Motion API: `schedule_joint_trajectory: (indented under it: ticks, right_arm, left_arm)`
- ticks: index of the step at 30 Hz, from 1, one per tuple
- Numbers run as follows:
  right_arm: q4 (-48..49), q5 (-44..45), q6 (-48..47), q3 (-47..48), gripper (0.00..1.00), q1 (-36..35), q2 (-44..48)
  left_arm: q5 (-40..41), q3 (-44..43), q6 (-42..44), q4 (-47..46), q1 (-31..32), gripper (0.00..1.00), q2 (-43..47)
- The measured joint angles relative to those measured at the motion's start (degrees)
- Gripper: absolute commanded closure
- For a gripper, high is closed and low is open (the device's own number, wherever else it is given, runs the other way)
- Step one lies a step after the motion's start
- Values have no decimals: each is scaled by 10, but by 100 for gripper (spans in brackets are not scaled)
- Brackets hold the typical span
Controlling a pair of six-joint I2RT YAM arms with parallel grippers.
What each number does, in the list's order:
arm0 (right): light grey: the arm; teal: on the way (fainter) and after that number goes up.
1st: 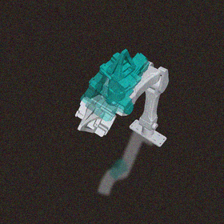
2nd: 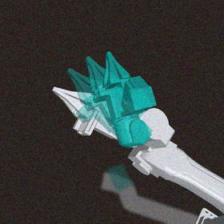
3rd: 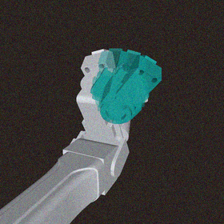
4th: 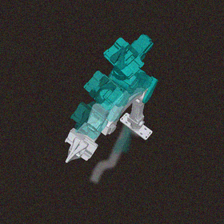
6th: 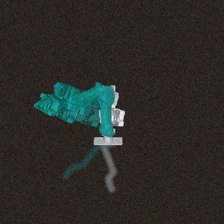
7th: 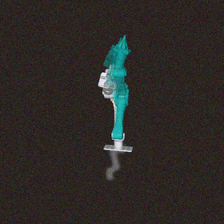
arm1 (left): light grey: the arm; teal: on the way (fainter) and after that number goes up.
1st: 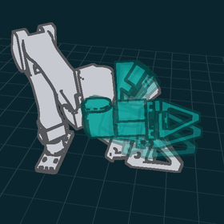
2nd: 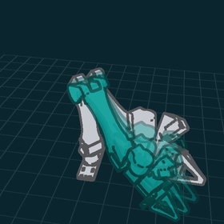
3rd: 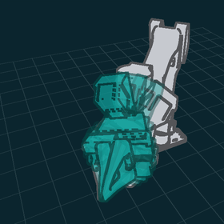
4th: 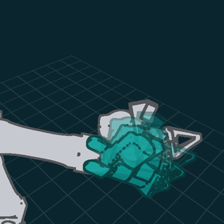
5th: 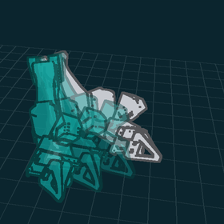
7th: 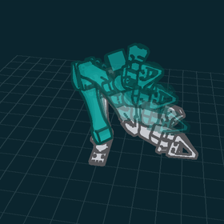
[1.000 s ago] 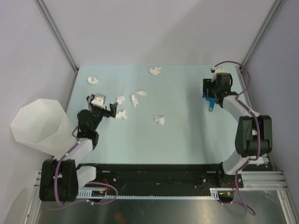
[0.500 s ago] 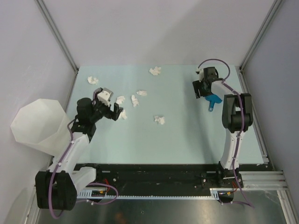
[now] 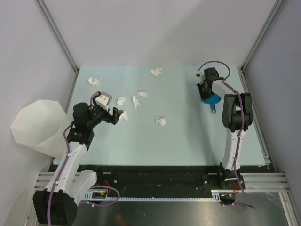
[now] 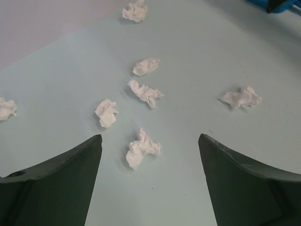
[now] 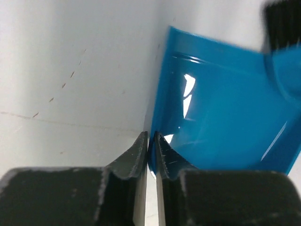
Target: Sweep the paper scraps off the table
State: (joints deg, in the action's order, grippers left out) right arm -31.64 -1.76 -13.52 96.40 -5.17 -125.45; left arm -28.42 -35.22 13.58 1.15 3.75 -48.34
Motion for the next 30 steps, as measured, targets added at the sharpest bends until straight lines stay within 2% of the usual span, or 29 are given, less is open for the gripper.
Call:
schedule_joint_trajectory:
  ticks: [3, 7, 17, 28, 30]
  right_arm:
    - [11, -10, 29, -44, 98, -2, 31]
    - [13, -10, 82, -96, 100, -25, 74]
    - [33, 24, 235, -153, 100, -186, 118]
    - [141, 66, 384, -157, 100, -286, 119]
    - [155, 73, 393, -157, 96, -300, 118]
  left_arm:
    - [2, 0, 0, 18, 0, 12, -1]
    - [4, 0, 2, 38, 0, 12, -1]
    - [3, 0, 7, 67, 1, 11, 0]
    - [3, 0, 17, 89, 1, 11, 8]
    - [3, 0, 19, 92, 2, 11, 11]
